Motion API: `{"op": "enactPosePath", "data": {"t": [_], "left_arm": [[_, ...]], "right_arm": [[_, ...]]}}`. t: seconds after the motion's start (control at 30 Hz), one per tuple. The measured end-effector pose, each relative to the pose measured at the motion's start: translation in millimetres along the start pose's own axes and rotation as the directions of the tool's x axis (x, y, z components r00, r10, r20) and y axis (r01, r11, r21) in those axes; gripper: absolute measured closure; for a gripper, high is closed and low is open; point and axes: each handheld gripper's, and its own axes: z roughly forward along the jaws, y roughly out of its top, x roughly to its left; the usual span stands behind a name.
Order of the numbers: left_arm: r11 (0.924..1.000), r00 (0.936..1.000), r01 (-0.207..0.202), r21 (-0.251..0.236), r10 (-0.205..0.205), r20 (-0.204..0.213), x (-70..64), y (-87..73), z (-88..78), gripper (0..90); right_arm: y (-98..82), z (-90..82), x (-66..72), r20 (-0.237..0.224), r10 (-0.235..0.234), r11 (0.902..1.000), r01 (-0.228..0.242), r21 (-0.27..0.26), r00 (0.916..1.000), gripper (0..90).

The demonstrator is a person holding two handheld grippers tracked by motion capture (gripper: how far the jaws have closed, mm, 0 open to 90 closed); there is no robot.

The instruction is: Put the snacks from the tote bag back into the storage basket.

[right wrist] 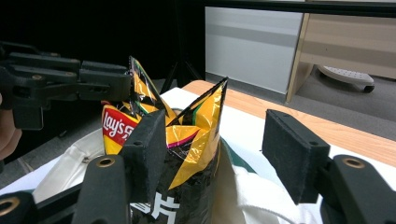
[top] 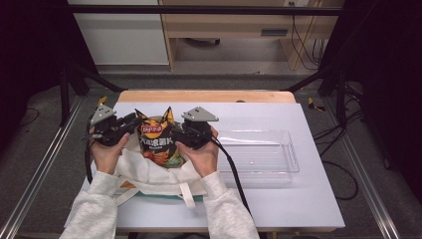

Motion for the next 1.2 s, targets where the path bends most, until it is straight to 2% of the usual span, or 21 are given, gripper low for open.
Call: {"op": "enactPosePath", "data": {"t": [0.13,0.3,0.5,0.67,0.77,0.8,0.83,0.87,0.9,0.93,0.97,1.0,1.03,1.1,1.13,1.2], "left_arm": [[0.9998,1.0,-0.003,0.019,0.003,-0.001,-2.0,-0.7,-2.3,80.7],[0.9992,1.0,-0.004,0.041,0.004,-0.003,-3.7,-2.6,-3.9,88.0],[0.9994,1.0,-0.004,0.035,0.005,-0.005,-5.8,-4.6,-10.3,90.0],[0.9993,0.9996,-0.029,0.022,0.029,-0.001,-11.5,-6.4,-19.0,90.0],[0.9993,0.9994,-0.035,0.01,0.035,0.003,-17.1,-8.4,-25.6,90.0],[0.9992,0.9992,-0.039,0.01,0.039,0.002,-18.0,-8.9,-26.5,90.0],[0.9992,0.9992,-0.039,0.01,0.039,0.002,-18.0,-8.9,-26.5,90.0],[0.9992,0.9992,-0.039,0.006,0.039,0.001,-19.1,-9.1,-26.9,90.0],[0.9992,0.9992,-0.039,0.006,0.039,0.001,-19.1,-9.1,-26.9,89.3],[0.9995,0.9995,-0.031,-0.003,0.031,-0.003,-18.7,-8.7,-26.7,88.1],[0.9995,0.9995,-0.031,-0.003,0.031,-0.003,-18.7,-8.7,-26.7,86.2],[0.9996,0.9996,-0.029,-0.008,0.029,-0.003,-18.2,-8.2,-26.7,83.4],[0.9995,0.9996,-0.027,-0.013,0.027,-0.011,-17.9,-7.6,-26.9,83.4],[0.9992,0.9988,-0.033,-0.023,0.033,-0.038,-16.9,-5.9,-27.3,71.1],[0.9982,0.9988,-0.027,-0.054,0.024,-0.043,-14.1,-4.8,-27.9,60.8],[0.9978,0.9992,-0.018,-0.064,0.016,-0.037,-10.8,-2.9,-27.4,55.0]], "right_arm": [[2.5,4.6,2.5,0.001,0.0,0.9999,0.0,0.011,1.0,40.3],[4.7,11.6,6.7,-0.004,-0.002,0.9999,0.002,0.017,1.0,40.8],[5.6,20.0,11.5,-0.013,-0.008,0.9997,0.008,0.022,0.9999,40.8],[6.6,21.7,14.8,-0.018,-0.007,0.9997,0.007,0.022,0.9998,42.0],[5.5,22.5,16.2,-0.031,-0.005,0.9992,0.006,0.04,0.9995,48.8],[5.3,22.3,16.5,-0.045,0.003,0.9987,0.0,0.052,0.999,53.9],[5.3,22.3,16.5,-0.045,0.003,0.9987,0.0,0.052,0.999,53.9],[5.7,20.2,18.0,-0.076,0.015,0.9971,-0.009,0.075,0.997,65.6],[5.7,20.2,18.0,-0.076,0.015,0.9971,-0.009,0.075,0.997,65.6],[6.2,17.5,20.6,-0.066,0.001,0.9961,0.004,0.088,0.9978,73.0],[6.2,17.5,20.6,-0.066,0.001,0.9961,0.004,0.088,0.9978,73.0],[6.2,15.2,21.4,-0.056,-0.006,0.9951,0.011,0.099,0.9984,83.6],[6.2,15.2,21.4,-0.056,-0.006,0.9951,0.011,0.099,0.9984,83.6],[5.3,12.6,21.0,-0.054,0.0,0.9953,0.005,0.097,0.9986,85.7],[3.7,11.0,20.5,-0.058,-0.003,0.9955,0.008,0.094,0.9983,88.5],[2.3,9.5,20.6,-0.066,-0.004,0.9962,0.01,0.086,0.9978,89.5]]}}
